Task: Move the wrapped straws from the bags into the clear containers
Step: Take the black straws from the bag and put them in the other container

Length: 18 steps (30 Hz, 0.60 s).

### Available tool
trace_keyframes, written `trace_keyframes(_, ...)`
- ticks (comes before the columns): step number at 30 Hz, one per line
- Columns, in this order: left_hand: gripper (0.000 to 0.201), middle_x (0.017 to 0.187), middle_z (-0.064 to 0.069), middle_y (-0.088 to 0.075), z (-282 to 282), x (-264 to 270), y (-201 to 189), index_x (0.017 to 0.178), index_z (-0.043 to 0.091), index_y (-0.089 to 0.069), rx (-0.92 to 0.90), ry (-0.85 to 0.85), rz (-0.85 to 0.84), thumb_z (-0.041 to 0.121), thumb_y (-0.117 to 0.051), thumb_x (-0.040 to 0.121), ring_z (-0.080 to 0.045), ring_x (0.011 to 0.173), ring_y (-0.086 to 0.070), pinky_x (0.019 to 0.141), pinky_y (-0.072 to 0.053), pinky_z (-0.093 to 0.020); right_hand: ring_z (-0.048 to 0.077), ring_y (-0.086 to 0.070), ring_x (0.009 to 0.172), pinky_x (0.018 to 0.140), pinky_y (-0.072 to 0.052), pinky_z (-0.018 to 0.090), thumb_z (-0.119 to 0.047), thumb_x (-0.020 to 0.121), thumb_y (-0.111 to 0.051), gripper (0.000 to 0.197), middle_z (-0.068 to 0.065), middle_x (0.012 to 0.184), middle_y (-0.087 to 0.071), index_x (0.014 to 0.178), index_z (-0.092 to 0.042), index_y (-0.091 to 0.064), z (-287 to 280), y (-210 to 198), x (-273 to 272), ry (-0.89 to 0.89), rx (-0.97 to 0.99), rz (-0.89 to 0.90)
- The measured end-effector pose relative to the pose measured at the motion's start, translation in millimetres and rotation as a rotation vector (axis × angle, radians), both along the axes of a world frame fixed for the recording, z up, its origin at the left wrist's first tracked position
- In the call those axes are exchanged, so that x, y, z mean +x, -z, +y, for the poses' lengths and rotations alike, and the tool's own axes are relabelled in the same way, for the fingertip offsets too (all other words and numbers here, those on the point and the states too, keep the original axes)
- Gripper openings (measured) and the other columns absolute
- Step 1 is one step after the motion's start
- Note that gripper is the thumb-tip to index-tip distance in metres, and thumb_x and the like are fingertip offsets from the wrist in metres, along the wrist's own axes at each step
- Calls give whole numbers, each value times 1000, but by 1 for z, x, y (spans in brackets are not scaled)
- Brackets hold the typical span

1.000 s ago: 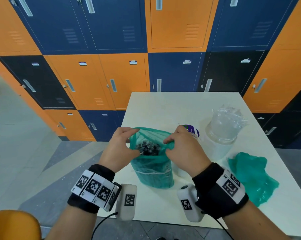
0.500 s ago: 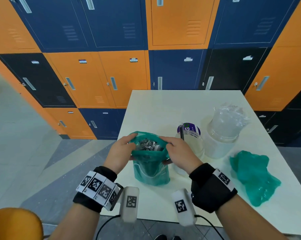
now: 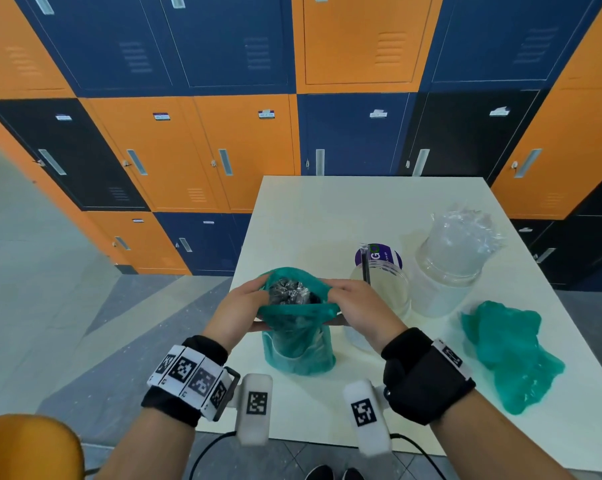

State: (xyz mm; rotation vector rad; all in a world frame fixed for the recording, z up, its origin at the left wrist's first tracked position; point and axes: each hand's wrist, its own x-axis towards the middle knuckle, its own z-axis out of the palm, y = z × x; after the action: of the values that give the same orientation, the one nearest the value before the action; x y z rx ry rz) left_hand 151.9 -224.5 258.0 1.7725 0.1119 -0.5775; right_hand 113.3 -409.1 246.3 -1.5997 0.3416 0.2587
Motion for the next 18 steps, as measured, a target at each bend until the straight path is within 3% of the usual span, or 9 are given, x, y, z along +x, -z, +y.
trace_keyframes(2,59,113,-6,-62,1,2,-1,132,33,-54,25,24,3,-4,-32,92,-17,80,-62,58,-57,-25,19,-65,87,84,-58,44,4,93,-30,53,1,117,-64,120,-26,-65,1,-2,2,-25,-7,-32)
trace_keyframes(5,66,125,-8,-57,2,5,-1,133,37,-52,53,47,1,-7,-29,90,-25,93,-63,59,-59,-30,20,-61,106,71,-61,41,8,90,-26,70,-13,128,-51,129,-42,-57,3,-3,3,-96,-63,-136)
trace_keyframes(8,63,117,-10,-62,1,9,0,131,34,-54,51,42,18,-6,-28,90,-26,85,-64,58,-59,-31,23,-53,112,69,-61,40,7,92,-27,67,1,123,-46,122,-40,-63,5,0,5,-96,-96,-142)
trace_keyframes(12,47,83,-9,-66,0,10,2,114,22,-67,55,15,72,-2,-34,90,-22,67,-58,57,-58,-30,23,-55,101,67,-61,44,0,98,-30,49,6,120,-42,131,-24,-57,6,5,9,-79,-107,-84)
trace_keyframes(14,33,61,-3,-54,0,10,6,96,15,-69,61,-21,110,3,-39,92,-16,51,-48,55,-56,-29,21,-54,99,65,-61,43,-2,99,-31,47,5,120,-42,136,-20,-53,7,6,11,-98,-119,-63)
trace_keyframes(16,25,62,-5,-40,0,10,11,85,10,-64,85,-51,154,4,-40,92,-17,51,-36,50,-54,-28,19,-54,94,62,-61,42,-3,99,-31,45,1,112,-45,136,-16,-54,6,6,13,-120,-125,-23)
trace_keyframes(18,18,71,-9,-38,0,7,16,86,6,-55,94,-98,208,8,-39,94,-19,56,-37,47,-54,-28,16,-58,79,59,-60,39,-5,100,-30,41,-7,100,-48,132,-13,-55,7,8,14,-139,-97,65)
